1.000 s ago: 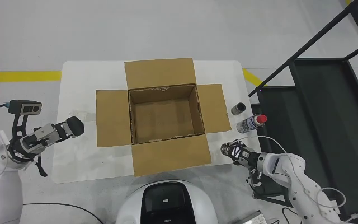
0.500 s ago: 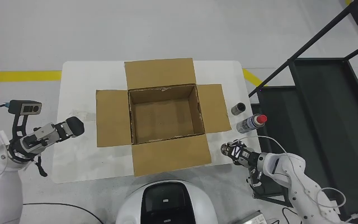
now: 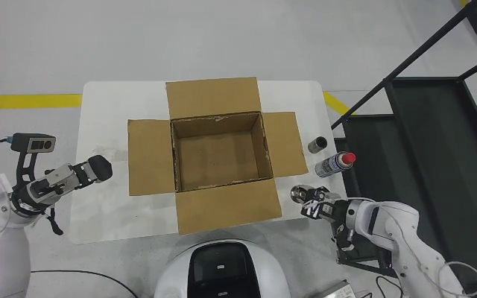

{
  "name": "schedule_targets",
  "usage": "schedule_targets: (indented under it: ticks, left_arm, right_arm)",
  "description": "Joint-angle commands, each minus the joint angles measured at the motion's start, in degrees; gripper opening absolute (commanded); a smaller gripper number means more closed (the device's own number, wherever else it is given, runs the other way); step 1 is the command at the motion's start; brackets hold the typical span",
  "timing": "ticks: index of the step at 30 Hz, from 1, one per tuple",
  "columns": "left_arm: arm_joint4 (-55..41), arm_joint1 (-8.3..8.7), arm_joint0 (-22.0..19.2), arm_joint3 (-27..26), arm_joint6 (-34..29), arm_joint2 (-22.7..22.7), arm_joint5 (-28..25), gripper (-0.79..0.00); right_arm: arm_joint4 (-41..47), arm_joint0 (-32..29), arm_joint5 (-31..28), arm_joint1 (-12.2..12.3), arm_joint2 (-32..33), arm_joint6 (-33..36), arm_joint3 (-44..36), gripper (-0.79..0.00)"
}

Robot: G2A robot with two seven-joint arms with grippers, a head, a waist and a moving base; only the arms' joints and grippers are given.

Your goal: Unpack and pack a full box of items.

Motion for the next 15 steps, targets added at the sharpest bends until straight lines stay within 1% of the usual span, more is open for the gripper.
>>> schedule_targets:
  ticks: [1, 4, 6, 10, 15]
  left_arm:
    - [0.0, 0.00, 0.0, 0.0, 0.0, 0.0, 0.0, 0.000]
    - [0.0, 0.00, 0.0, 0.0, 0.0, 0.0, 0.0, 0.000]
    - [0.0, 0.00, 0.0, 0.0, 0.0, 0.0, 0.0, 0.000]
    - [0.0, 0.00, 0.0, 0.0, 0.0, 0.0, 0.0, 0.000]
    - [0.0, 0.00, 0.0, 0.0, 0.0, 0.0, 0.0, 0.000]
  right_arm:
    - [1.1, 0.5, -0.8, 0.1, 0.0, 0.9, -1.5, -0.785]
    - [4.2, 3.2, 0.2, 0.0, -2.0, 4.6, -2.8, -0.785]
    - [7.4, 6.6, 1.9, -0.1, -4.8, 8.3, -2.3, -0.785]
    - [13.2, 16.0, 5.8, -0.7, -13.0, 16.5, -0.2, -0.785]
    - [17.3, 28.7, 10.2, -1.9, -23.4, 25.6, 3.0, -0.785]
